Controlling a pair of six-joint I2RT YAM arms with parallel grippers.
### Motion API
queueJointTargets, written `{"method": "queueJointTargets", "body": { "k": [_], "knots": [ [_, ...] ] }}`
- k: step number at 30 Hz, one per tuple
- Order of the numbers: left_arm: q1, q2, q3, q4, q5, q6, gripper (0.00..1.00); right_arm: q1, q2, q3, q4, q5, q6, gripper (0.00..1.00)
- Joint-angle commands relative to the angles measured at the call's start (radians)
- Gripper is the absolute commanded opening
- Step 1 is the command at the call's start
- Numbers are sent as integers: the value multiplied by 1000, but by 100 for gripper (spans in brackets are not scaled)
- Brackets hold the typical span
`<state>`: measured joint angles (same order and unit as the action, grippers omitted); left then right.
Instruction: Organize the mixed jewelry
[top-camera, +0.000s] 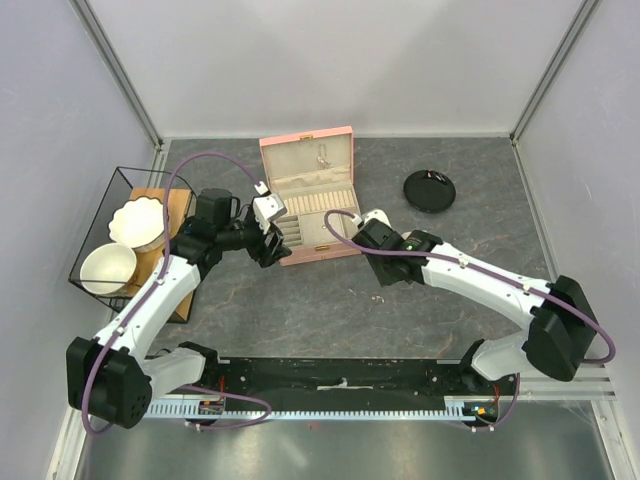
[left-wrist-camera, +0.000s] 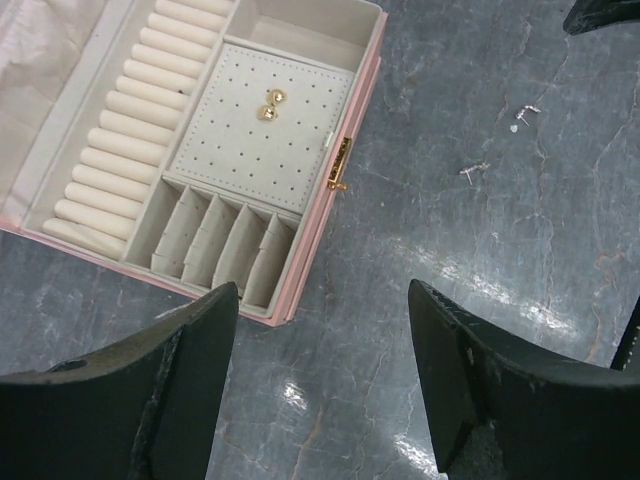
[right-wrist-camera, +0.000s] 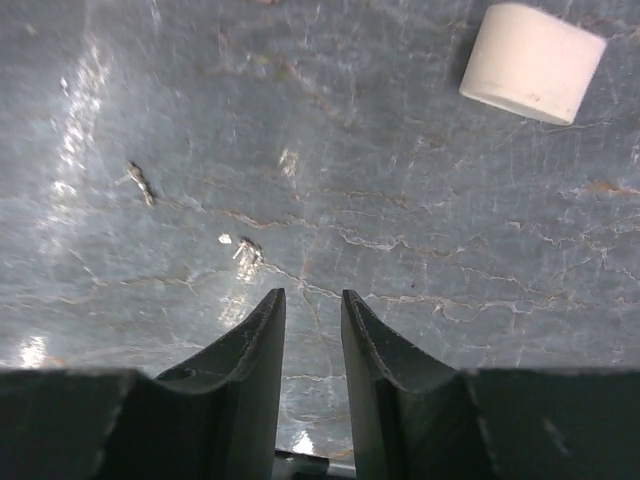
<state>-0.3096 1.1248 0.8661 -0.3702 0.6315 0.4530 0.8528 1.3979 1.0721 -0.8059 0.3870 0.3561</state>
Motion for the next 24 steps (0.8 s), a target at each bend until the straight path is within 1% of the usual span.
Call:
{"method": "queueJointTargets", "body": {
  "k": [1,3,4,5,9,12,16,24],
  "knots": [
    [0,-22,-10,-22,51,1,76,11,35,-47,-12,-23,-80,35],
    [0,-22,-12,-27,56,10,76,11,46,-57,2,-28,-114,34],
    [0,-22,-13,-27,57,13,76,14,47,-55,7,-66,-127,34],
    [0,-22,-15,-27,59,19,76,14,53,-55,11,-72,-134,34],
    [-2,-22,-22,-29,69,29,76,12,88,-47,31,-121,-157,41],
    [0,-20,-29,-32,80,39,76,22,128,-43,43,-145,-180,43],
    [-2,-19,-36,-30,89,53,76,32,190,-35,68,-149,-198,43],
    [0,-23,-53,-41,83,85,76,34,225,-50,114,-162,-229,42]
  ]
}}
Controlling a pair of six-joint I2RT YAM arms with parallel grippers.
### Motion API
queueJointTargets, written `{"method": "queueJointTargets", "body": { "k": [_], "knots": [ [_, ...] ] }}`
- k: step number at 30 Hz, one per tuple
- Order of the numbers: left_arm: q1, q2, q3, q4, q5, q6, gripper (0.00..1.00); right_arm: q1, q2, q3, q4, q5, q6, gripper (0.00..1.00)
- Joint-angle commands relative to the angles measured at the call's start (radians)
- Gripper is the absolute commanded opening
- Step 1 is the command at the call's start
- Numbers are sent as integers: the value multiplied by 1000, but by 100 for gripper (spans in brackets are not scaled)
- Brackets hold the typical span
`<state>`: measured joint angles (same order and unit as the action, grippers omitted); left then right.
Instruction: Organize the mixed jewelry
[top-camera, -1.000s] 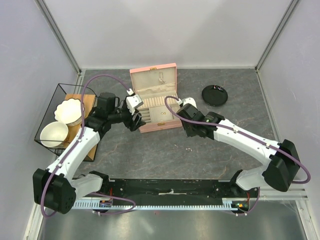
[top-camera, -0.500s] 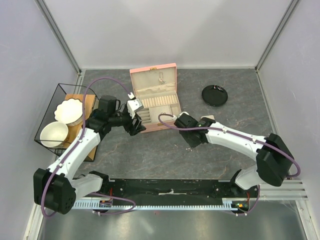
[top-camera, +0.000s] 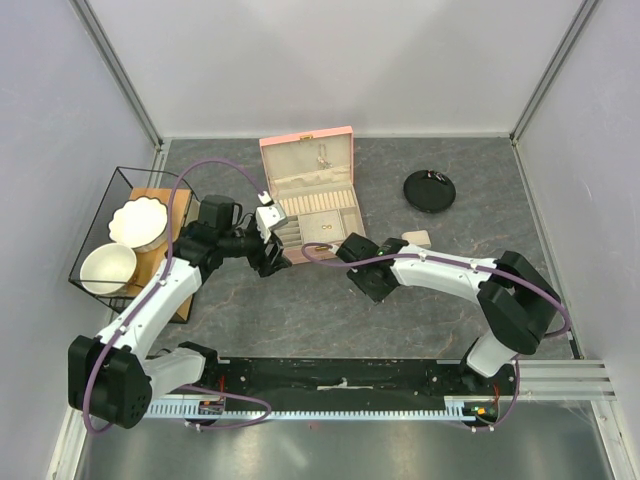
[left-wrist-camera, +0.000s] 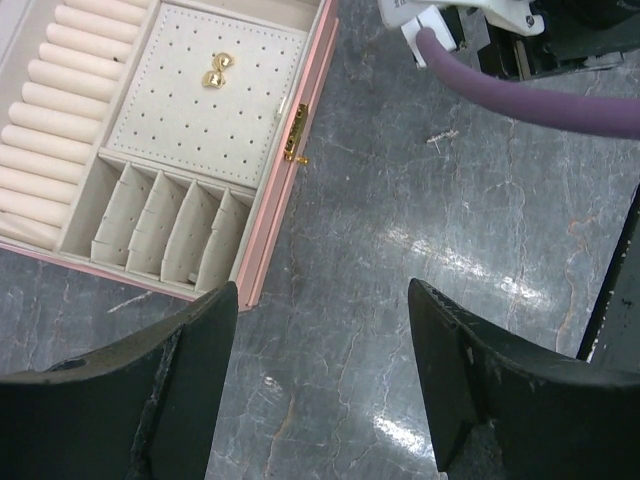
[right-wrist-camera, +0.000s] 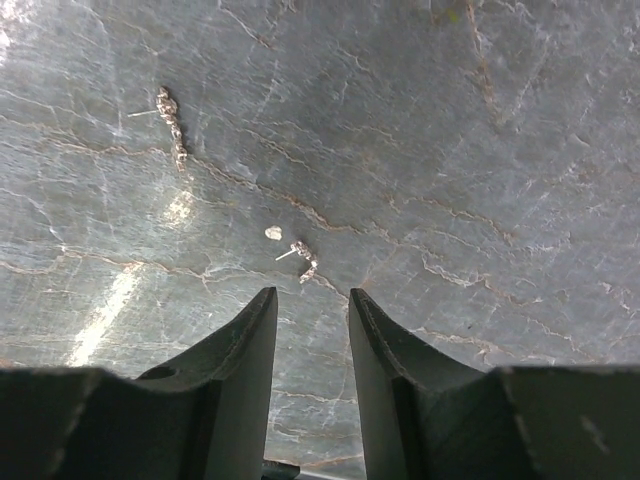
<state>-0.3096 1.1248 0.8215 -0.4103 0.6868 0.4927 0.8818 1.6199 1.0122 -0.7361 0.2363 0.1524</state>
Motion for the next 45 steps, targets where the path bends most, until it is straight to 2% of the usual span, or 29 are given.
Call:
{"method": "queueJointTargets", "body": {
  "k": [1,20,36,45],
  "knots": [
    [0,-22,-8,-1,30,47,76,5,8,9,46,-11,-27,42],
    [-2,-22,-9,-16,40,81,76,5,38,20,37,-26,-76,38],
    [0,-8,-2,-39,60,132,76,-9,58,14,84,-45,-188,35],
    [0,0,1,-39,71,139,76,-35,-24,-17,99,-78,-224,34]
  ]
}}
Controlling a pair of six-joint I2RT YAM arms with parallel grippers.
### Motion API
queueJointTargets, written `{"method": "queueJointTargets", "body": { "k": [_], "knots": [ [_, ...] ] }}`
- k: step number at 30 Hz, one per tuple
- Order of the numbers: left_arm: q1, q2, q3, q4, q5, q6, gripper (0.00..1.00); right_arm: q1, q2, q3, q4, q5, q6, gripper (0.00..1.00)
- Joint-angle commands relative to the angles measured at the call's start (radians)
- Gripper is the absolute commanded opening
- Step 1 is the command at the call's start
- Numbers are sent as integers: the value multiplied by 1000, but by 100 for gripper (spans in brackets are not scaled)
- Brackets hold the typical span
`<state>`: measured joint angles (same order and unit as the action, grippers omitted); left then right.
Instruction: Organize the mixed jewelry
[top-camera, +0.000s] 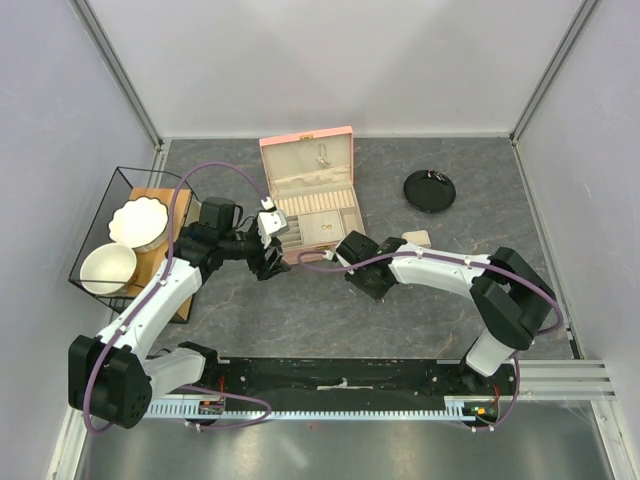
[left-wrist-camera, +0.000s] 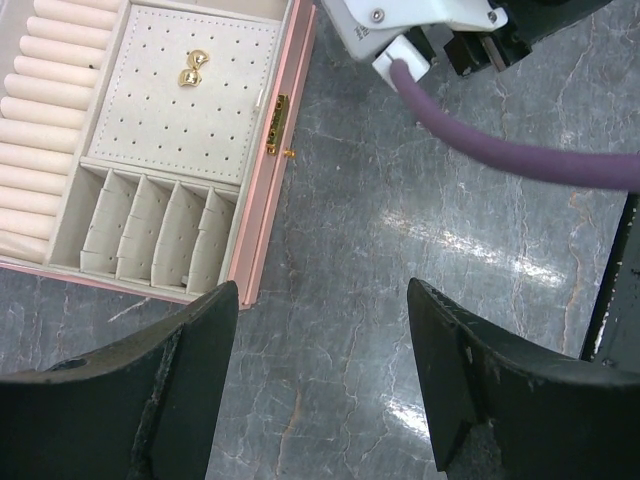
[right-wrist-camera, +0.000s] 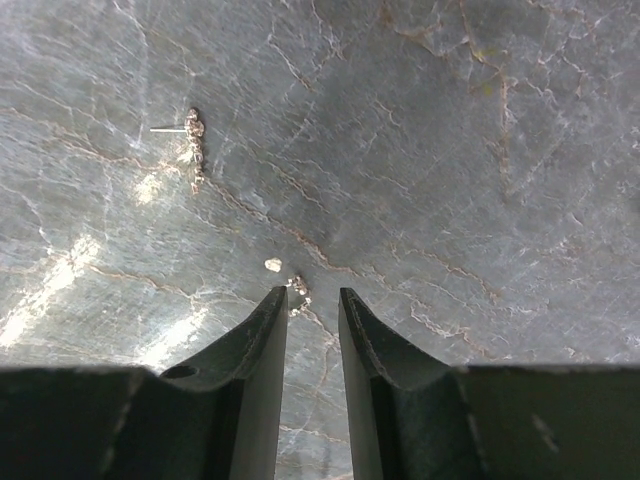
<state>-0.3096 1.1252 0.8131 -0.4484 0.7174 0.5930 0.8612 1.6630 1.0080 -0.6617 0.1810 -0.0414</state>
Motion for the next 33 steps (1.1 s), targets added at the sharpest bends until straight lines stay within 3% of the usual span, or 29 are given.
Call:
{"method": "queueJointTargets", "body": {
  "k": [1,33],
  "knots": [
    [0,1,8,-1,42,41,75,-16,-75,-16,27,-29,-34,35],
    [20,2,18,-4,51,70,74,-24,-9,3,-30,-60,-64,34]
  ]
}}
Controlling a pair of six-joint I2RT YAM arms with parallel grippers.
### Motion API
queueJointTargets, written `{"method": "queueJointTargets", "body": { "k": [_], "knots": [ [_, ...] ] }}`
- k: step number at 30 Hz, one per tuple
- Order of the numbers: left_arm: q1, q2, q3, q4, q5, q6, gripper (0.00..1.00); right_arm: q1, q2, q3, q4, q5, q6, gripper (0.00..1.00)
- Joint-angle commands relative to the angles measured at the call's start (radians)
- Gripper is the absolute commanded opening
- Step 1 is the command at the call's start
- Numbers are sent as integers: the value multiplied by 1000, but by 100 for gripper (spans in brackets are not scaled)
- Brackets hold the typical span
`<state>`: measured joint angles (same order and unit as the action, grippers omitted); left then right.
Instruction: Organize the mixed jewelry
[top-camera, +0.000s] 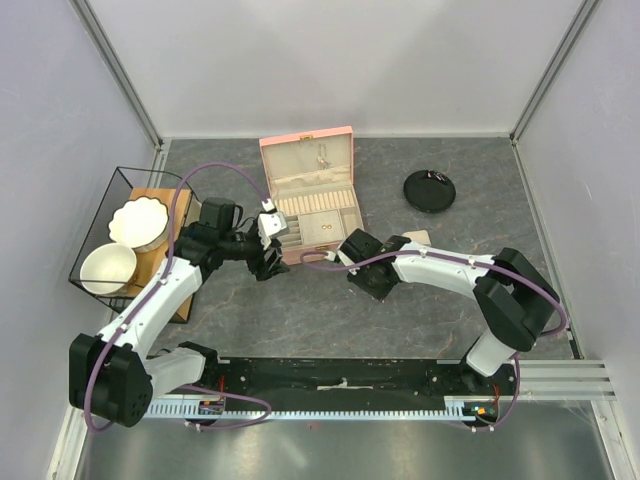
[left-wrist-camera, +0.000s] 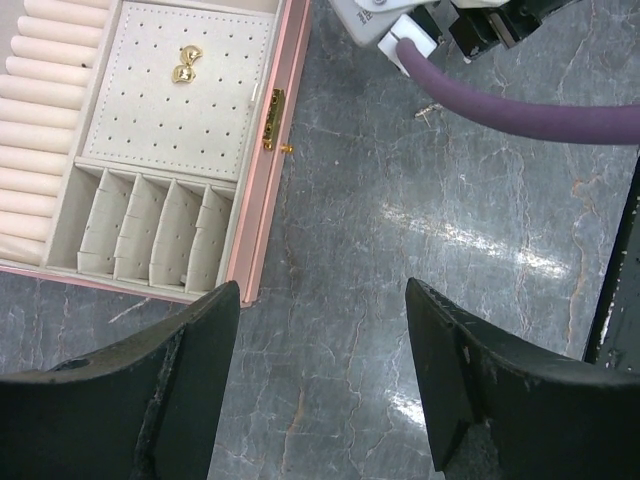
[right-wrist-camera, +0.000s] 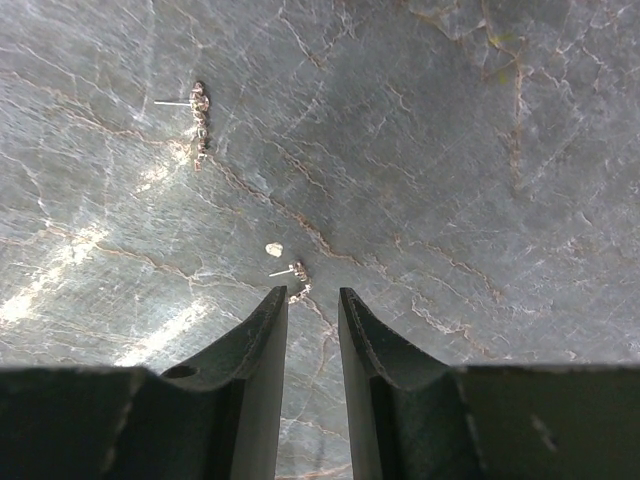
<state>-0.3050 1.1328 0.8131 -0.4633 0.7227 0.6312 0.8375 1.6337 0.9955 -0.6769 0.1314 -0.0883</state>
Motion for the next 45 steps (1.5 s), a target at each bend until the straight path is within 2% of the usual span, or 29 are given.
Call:
{"method": "queueJointTargets", "body": {
  "k": [1,10,20,45],
  "knots": [
    [26,-5,20,12,50,32,74,0,31,15,-16,-10,-19,34],
    [81,-10,40,12,80,33,74,0,57,22,-18,4,-25,34],
    [93,-10,32,14,96,39,74,-5,64,14,7,-6,-39,31],
    [107,-8,20,8,110,51,74,-40,109,48,51,-93,-87,33]
  ]
}}
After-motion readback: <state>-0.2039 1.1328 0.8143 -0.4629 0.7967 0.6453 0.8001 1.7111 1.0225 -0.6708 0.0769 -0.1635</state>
